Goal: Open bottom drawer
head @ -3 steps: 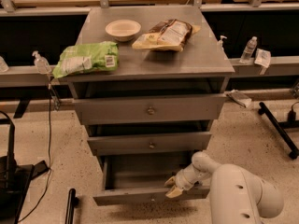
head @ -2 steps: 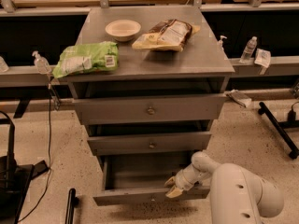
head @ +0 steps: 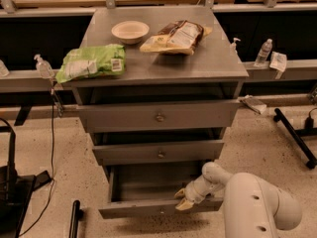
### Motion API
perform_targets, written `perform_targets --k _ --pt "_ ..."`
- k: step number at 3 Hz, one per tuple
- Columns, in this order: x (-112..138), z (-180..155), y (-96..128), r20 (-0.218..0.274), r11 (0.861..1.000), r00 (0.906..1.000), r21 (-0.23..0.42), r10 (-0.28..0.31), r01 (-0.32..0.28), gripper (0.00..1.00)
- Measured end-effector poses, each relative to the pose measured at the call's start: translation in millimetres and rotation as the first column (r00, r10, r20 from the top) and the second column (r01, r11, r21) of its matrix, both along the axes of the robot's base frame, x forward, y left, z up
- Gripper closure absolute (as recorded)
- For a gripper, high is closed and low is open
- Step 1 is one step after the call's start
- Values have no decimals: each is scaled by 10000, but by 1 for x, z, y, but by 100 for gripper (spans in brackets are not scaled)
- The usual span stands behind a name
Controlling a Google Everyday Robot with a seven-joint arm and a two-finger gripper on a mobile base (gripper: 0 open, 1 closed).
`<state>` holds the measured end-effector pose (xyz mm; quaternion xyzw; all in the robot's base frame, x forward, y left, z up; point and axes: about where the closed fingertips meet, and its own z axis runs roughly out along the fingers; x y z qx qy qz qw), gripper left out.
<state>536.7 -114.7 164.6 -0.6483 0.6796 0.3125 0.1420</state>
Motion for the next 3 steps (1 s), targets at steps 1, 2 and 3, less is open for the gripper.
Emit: perform_targets --k 1,2,3 --pt "2 0 3 218 9998 9997 141 -109 106 82" --pt "2 0 3 216 9998 9997 142 -108 105 59" --pt "2 0 3 215 9998 9997 142 -107 104 36"
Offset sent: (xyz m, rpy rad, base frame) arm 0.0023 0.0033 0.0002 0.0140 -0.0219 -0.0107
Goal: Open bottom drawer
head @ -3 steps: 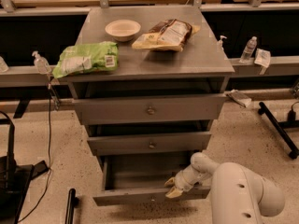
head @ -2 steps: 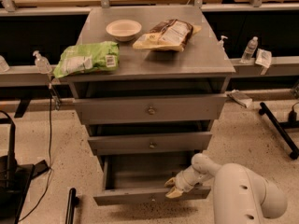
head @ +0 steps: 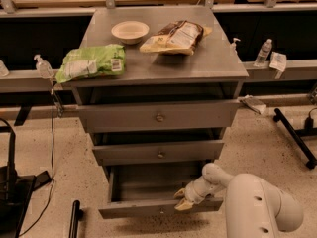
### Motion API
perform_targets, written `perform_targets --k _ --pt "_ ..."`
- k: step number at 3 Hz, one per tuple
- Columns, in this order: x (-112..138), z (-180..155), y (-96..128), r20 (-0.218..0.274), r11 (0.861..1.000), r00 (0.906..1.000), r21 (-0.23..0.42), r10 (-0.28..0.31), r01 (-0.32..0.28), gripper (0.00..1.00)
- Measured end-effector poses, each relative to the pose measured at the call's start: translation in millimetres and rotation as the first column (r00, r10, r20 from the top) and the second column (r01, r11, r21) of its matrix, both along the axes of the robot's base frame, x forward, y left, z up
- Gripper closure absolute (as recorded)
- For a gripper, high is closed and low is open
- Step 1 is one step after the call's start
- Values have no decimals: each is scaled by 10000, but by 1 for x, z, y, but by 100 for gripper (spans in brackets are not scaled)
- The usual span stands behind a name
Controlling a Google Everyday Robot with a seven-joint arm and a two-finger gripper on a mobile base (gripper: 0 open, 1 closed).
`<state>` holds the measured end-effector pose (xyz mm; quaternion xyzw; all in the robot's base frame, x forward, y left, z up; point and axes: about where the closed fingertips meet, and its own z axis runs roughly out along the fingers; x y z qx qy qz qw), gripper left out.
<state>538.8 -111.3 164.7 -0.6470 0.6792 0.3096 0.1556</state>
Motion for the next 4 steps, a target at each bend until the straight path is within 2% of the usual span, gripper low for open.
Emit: perform_targets --k 1,2,4 --pt "0 0 0 -2 10000 10000 1 1 -1 13" --pt "0 0 0 -3 10000 10000 1 2 -2 0" --pt "-8 9 -6 115 9999 9999 -106 -113 114 0"
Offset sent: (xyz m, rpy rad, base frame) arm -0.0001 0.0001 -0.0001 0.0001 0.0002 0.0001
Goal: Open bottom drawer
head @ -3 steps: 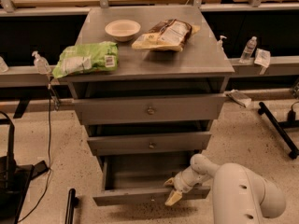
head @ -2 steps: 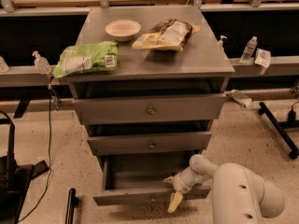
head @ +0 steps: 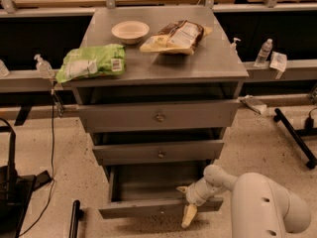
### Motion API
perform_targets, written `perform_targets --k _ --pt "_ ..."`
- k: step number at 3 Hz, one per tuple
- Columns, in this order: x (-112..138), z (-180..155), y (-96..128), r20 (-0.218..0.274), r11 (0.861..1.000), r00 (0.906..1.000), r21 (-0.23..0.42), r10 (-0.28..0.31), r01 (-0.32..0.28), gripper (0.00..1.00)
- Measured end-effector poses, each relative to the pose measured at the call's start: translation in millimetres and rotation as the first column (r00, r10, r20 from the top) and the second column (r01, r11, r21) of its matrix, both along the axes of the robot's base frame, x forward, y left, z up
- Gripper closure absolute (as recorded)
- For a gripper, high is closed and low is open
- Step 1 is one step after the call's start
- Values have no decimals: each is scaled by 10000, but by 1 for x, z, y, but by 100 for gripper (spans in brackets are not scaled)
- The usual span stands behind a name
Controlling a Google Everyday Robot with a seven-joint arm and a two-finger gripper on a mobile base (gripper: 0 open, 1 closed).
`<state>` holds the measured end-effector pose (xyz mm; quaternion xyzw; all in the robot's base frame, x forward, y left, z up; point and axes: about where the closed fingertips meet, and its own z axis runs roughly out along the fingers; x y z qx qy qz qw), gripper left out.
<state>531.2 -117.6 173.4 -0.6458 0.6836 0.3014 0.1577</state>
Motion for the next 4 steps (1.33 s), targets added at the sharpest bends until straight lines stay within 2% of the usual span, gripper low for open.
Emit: perform_targets --k 1,2,3,4 --pt "2 22 -9 432 9988 9990 -468 -116 136 0" --pt "11 52 -9 755 9947 9970 -1026 179 -101 0" --pt "30 76 -8 907 9899 9944 -1358 542 -415 18" --pt "47 84 -16 964 9877 9943 -1534 447 -296 41"
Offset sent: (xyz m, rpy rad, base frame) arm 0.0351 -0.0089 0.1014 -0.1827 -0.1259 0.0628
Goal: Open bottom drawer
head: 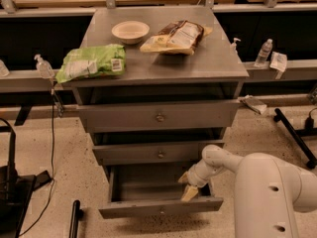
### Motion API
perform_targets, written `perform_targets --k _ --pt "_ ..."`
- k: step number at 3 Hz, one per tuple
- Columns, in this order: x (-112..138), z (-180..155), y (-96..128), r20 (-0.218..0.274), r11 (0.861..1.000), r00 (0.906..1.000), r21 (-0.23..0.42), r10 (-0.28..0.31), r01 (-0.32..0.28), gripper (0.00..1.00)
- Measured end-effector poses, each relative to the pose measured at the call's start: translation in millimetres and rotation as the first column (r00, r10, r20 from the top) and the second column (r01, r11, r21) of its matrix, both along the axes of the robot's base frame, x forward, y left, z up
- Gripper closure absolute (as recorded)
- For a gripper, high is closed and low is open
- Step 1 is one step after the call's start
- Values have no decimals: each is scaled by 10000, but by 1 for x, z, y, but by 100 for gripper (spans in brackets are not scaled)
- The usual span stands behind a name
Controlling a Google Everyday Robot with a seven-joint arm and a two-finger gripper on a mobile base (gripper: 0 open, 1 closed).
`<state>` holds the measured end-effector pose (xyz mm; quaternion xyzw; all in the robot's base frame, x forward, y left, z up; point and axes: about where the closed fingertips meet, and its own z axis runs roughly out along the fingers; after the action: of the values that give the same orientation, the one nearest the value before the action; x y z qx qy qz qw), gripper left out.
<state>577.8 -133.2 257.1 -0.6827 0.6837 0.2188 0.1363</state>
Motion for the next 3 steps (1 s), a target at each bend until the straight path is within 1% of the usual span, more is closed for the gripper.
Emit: perform_targets --k 1,2,3 --pt "9 -4 -9 158 9991 9994 -281 -298 303 64" --pt "9 -19 -21 411 9966 9968 -429 -683 701 87" --pt "11 -36 -32 829 9910 9914 -791 -1017 1082 100"
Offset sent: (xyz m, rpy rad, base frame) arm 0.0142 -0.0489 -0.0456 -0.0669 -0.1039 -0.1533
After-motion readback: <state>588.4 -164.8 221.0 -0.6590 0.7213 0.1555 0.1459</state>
